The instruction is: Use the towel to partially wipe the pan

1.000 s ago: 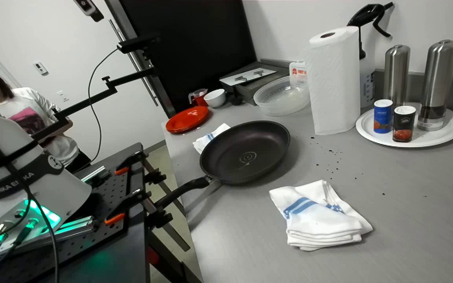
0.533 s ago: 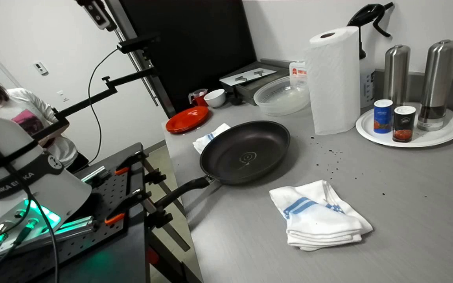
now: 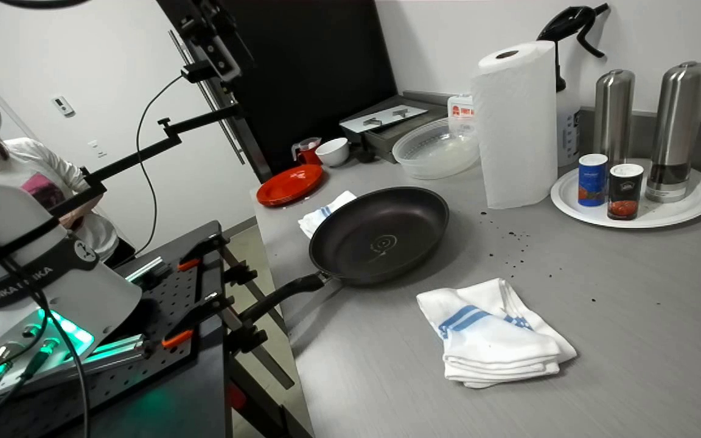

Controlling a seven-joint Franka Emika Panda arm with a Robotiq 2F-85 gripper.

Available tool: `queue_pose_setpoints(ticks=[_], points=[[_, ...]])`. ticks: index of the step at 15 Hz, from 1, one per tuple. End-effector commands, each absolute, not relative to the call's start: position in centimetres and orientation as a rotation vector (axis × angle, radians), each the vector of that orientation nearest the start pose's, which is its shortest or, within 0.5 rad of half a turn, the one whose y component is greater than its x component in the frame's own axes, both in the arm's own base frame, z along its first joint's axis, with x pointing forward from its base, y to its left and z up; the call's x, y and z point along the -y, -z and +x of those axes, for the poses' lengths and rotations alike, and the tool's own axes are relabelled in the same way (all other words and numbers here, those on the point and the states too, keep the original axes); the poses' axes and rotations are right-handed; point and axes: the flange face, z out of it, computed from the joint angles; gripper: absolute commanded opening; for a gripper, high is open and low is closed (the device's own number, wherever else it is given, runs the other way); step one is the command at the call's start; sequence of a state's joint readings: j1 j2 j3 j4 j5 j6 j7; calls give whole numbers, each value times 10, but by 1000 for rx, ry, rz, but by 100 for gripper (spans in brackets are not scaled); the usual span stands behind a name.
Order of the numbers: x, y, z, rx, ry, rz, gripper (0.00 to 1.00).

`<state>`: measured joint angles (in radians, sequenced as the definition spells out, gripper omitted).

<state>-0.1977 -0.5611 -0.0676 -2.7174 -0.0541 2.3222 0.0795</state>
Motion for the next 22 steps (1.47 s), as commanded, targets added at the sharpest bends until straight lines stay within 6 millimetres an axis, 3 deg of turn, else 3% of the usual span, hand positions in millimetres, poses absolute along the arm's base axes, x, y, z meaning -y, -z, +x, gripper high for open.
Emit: queue_pose_setpoints(ticks=[1, 6, 10, 18, 22], points=[[135, -391, 397, -699, 249, -3092, 100], [180, -359, 430, -1093, 186, -2961, 100], [208, -328, 454, -1373, 251, -2858, 100], [254, -257, 481, -1693, 334, -2679, 100], [261, -222, 486, -1766, 293, -2651, 100]])
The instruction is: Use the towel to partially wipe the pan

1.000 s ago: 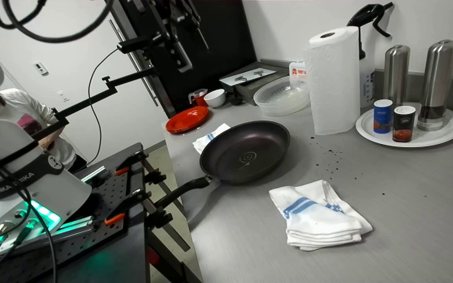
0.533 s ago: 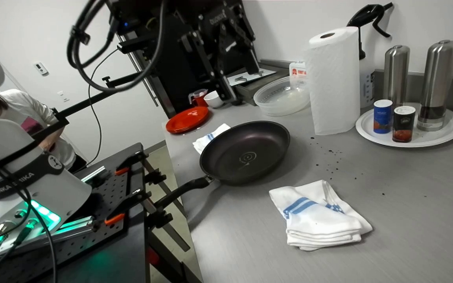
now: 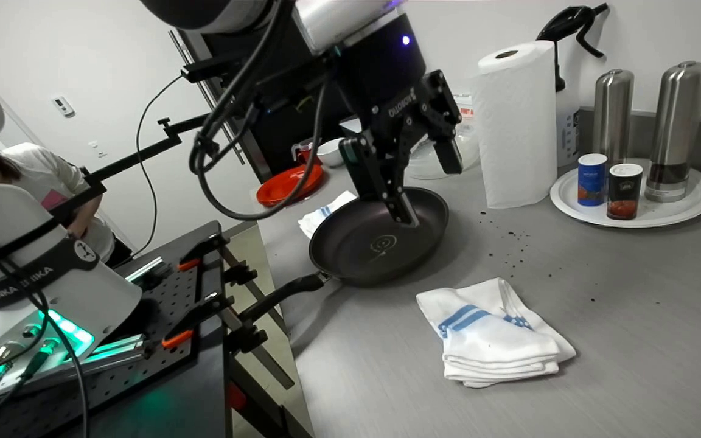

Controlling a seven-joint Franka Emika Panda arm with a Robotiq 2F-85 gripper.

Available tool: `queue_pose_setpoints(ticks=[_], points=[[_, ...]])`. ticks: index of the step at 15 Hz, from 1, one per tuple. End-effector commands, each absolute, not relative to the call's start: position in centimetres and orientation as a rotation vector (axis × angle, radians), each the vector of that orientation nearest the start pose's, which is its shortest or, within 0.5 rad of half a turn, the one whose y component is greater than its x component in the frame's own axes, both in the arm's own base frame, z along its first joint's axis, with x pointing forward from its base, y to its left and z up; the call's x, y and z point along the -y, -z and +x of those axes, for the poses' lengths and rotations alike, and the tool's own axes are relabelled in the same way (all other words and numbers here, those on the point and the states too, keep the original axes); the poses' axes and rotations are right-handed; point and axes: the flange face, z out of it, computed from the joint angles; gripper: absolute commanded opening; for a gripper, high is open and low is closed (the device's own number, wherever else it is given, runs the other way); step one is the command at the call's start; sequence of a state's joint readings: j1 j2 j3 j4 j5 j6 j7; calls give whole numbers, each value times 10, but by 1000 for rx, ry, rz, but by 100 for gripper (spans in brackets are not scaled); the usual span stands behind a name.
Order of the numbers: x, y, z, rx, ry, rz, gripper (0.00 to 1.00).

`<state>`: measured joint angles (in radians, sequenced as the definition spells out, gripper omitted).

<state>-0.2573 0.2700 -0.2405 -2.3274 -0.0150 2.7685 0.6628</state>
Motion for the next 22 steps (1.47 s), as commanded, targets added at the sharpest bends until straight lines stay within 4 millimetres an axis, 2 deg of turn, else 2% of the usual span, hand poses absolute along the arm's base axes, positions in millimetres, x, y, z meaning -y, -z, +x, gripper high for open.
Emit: queue_pose_setpoints(ticks=[1, 5, 14, 16, 19, 22], points=[[260, -211, 487, -1772, 266, -2650, 100], [257, -173, 490, -1803, 176, -2635, 100], [267, -98, 507, -1827, 84, -2636, 100], [257, -66, 501, -1824, 61, -2644, 100], [255, -33, 499, -1813, 32, -2655, 100], [254, -13, 498, -1794, 18, -2669, 100]])
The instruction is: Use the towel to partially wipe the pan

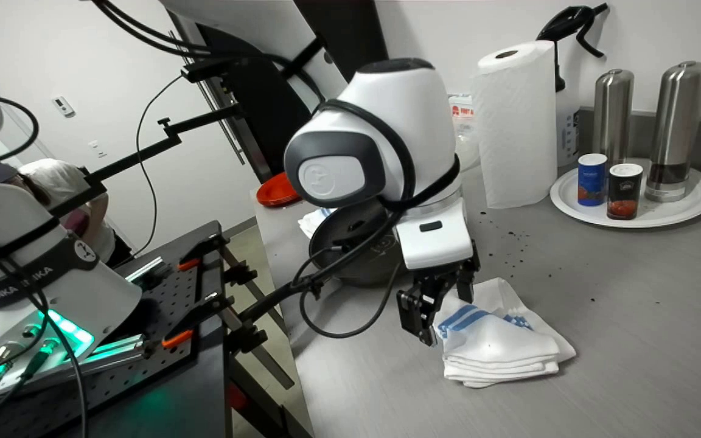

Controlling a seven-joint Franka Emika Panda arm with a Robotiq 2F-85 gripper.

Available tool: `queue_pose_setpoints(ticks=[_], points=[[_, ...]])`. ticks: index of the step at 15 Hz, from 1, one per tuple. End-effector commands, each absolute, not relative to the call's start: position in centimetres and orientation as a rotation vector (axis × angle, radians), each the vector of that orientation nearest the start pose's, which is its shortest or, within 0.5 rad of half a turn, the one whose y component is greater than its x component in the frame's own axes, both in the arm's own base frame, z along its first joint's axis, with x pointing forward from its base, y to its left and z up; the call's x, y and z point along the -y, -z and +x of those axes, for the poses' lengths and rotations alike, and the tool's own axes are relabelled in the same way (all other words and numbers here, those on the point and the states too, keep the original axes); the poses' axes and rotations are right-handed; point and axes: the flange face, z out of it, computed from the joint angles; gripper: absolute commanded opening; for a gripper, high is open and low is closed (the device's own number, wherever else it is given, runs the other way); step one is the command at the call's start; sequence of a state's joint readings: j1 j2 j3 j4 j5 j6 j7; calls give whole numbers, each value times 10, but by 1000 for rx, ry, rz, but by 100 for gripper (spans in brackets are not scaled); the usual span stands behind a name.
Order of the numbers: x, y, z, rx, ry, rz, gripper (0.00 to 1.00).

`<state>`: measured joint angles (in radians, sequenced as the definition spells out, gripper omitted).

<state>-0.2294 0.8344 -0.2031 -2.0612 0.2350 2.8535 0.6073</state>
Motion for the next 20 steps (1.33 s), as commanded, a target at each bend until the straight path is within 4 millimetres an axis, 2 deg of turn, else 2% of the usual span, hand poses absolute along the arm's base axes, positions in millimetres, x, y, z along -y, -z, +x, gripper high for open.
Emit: queue_pose_setpoints(ticks=[1, 7, 8, 9, 10, 16, 19, 20], points=[[254, -8, 499, -1787, 15, -2675, 100], [257, 3, 505, -1746, 18, -2695, 98], [257, 4, 506, -1736, 18, -2697, 74], [257, 4, 507, -1727, 19, -2700, 74], [257, 4, 507, -1720, 19, -2701, 68], [259, 0, 513, -1688, 33, -2693, 22], [261, -2, 514, -1681, 33, -2690, 3], [261, -2, 514, -1678, 33, -2691, 6]])
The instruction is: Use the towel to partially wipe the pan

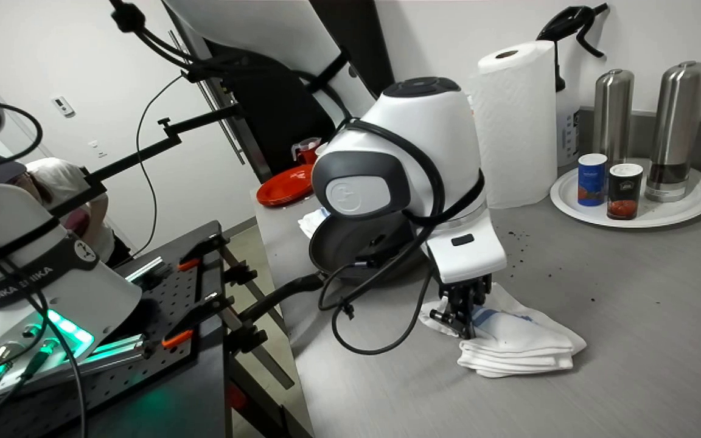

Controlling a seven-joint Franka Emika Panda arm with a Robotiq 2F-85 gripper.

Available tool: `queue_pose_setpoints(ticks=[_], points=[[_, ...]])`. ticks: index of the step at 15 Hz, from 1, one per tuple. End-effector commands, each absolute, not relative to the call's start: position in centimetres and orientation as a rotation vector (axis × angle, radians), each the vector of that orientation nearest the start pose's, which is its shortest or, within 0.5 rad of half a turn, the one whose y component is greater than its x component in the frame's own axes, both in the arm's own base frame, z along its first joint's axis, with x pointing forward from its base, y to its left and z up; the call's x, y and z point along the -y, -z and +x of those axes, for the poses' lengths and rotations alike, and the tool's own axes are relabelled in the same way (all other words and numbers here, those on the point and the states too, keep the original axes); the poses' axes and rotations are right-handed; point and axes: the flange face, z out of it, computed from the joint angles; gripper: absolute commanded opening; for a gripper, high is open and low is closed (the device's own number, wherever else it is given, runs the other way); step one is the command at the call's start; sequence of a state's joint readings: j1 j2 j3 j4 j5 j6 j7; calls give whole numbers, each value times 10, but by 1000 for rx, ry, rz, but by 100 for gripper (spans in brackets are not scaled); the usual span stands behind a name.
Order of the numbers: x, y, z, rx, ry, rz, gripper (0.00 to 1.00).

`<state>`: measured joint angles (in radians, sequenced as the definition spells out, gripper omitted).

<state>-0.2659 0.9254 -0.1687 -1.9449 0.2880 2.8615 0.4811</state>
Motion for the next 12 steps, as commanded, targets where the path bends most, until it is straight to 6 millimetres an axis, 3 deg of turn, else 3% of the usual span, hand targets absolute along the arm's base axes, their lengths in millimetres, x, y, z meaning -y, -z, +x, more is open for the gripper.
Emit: queue_pose_setpoints(ticks=[1, 6, 7, 12], points=[[261, -2, 514, -1675, 33, -2691, 5], [260, -3, 515, -1648, 35, -2672, 6], [260, -35, 530, -1627, 60, -2721, 6], [225, -64, 547, -1479, 126, -2674, 6]])
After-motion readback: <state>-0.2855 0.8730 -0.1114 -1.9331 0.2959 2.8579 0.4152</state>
